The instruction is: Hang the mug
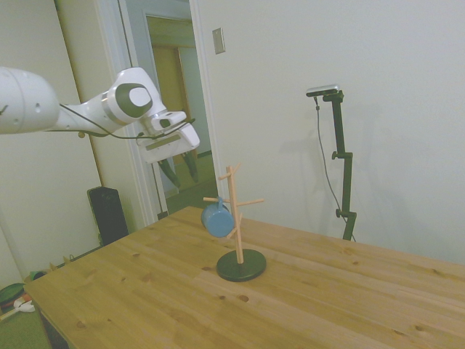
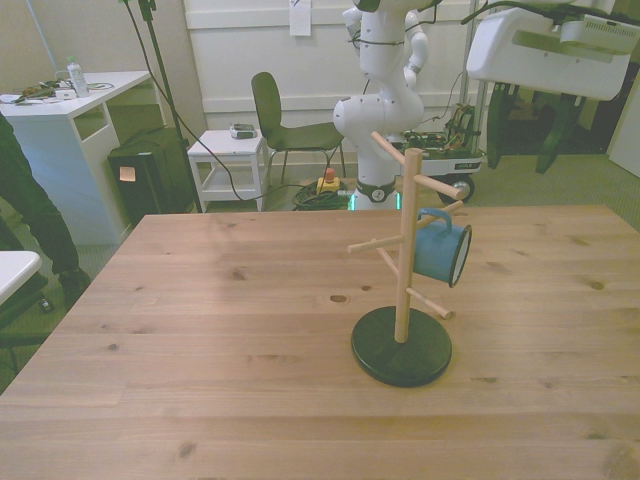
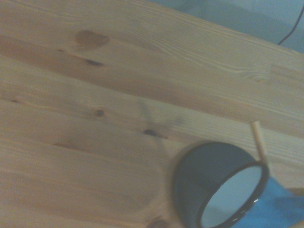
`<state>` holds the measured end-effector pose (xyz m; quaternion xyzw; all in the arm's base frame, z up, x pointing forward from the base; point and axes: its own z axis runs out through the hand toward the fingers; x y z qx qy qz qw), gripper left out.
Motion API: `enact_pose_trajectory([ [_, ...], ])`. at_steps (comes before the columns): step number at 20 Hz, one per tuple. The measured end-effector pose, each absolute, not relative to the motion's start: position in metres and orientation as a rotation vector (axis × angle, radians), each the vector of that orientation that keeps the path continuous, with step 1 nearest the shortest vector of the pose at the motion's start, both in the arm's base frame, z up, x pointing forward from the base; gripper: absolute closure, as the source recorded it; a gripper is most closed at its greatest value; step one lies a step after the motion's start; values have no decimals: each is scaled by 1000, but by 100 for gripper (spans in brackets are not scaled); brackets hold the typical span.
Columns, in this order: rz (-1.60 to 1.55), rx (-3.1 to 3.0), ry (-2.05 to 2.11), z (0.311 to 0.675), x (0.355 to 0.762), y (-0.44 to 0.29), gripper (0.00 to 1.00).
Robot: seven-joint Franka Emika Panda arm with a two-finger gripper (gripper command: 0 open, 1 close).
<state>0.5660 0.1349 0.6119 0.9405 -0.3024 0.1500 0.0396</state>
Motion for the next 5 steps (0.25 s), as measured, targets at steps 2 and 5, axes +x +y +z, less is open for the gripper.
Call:
enact_pose_trajectory([
  [2,448,2912,-972,607,540,145,0],
  [5,409,2949,-1013,587,509,143,0],
])
